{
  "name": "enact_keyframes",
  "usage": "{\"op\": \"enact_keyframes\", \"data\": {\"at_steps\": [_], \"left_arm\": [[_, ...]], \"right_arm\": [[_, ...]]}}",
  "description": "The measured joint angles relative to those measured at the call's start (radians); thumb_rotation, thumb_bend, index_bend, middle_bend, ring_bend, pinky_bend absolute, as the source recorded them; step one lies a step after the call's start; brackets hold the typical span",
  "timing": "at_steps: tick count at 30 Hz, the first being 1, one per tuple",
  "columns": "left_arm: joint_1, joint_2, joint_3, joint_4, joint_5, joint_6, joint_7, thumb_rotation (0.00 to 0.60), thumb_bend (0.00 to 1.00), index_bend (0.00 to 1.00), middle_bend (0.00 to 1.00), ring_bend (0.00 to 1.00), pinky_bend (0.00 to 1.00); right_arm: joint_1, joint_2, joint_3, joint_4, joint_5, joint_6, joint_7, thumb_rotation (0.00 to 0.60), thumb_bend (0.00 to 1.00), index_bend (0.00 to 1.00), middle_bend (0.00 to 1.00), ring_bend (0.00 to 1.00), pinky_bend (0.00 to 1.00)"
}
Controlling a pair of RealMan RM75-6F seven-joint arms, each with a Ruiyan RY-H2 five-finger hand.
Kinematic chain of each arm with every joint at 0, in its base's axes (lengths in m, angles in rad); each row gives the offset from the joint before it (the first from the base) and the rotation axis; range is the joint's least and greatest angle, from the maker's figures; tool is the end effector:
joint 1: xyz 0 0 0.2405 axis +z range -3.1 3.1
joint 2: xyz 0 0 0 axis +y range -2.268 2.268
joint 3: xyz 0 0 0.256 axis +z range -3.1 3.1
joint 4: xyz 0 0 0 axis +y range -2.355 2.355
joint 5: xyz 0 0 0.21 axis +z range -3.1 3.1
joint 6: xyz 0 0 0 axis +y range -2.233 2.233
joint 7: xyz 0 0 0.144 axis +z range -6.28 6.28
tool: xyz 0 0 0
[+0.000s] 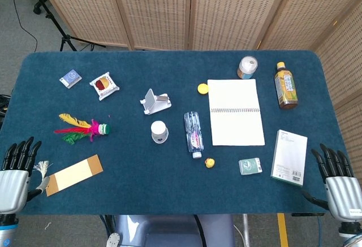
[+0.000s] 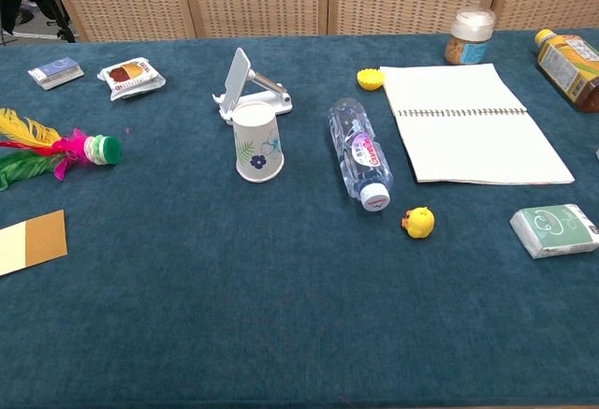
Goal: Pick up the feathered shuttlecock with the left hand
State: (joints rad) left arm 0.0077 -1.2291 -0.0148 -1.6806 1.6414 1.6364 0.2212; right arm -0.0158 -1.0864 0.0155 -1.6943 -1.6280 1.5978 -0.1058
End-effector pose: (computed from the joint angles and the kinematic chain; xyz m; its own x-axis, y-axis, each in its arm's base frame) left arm -0.2778 0.1441 0.1308 0.4326 -0.0906 0.8970 0.8979 -0.0459 -0.4377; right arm -0.2929 -0.1422 0.1660 0.4486 0.0412 0.8928 -0.8921 -0.0402 0.4501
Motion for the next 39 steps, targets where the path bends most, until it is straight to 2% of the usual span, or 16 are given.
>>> {"op": "enact_keyframes", "data": {"at_steps": [4,7,14,20,25,32,39], "left_arm": [[0.001,0.004,0.0,-0.005,-0.002,0.002,-0.001,0.6,0.22,0.0,0.0,0.0,0.0],[0.001,0.008,-0.004,-0.01,-0.011,0.001,-0.001,0.6,0.22,0.04,0.0,0.0,0.0],[-0.022,0.038,-0.033,-0.029,-0.063,-0.042,0.002,0.6,0.27,0.21,0.0,0.0,0.0],[-0.087,0.085,-0.092,-0.054,-0.205,-0.176,0.001,0.6,0.33,0.35,0.0,0.0,0.0],[-0.146,0.112,-0.138,-0.055,-0.336,-0.286,0.006,0.6,0.37,0.37,0.0,0.0,0.0],[-0.195,0.095,-0.171,0.008,-0.442,-0.356,0.018,0.6,0.41,0.43,0.0,0.0,0.0],[-0.246,0.036,-0.194,0.129,-0.517,-0.416,0.026,0.6,0.42,0.45,0.0,0.0,0.0]], "right_arm": [[0.003,-0.003,0.001,-0.001,0.001,-0.006,-0.006,0.6,0.0,0.0,0.0,0.0,0.0],[0.004,-0.003,0.002,0.001,0.005,-0.009,-0.003,0.6,0.0,0.0,0.0,0.0,0.0],[0.006,-0.002,0.002,0.001,0.002,-0.012,0.003,0.6,0.0,0.0,0.0,0.0,0.0],[0.005,0.0,-0.001,0.0,-0.012,-0.003,0.012,0.6,0.0,0.0,0.0,0.0,0.0],[0.005,0.002,0.0,0.002,-0.01,-0.002,0.019,0.6,0.0,0.0,0.0,0.0,0.0],[0.002,0.006,0.001,0.004,-0.009,0.005,0.029,0.6,0.0,0.0,0.0,0.0,0.0],[0.001,0.007,0.001,0.005,-0.009,0.006,0.033,0.6,0.0,0.0,0.0,0.0,0.0]]}}
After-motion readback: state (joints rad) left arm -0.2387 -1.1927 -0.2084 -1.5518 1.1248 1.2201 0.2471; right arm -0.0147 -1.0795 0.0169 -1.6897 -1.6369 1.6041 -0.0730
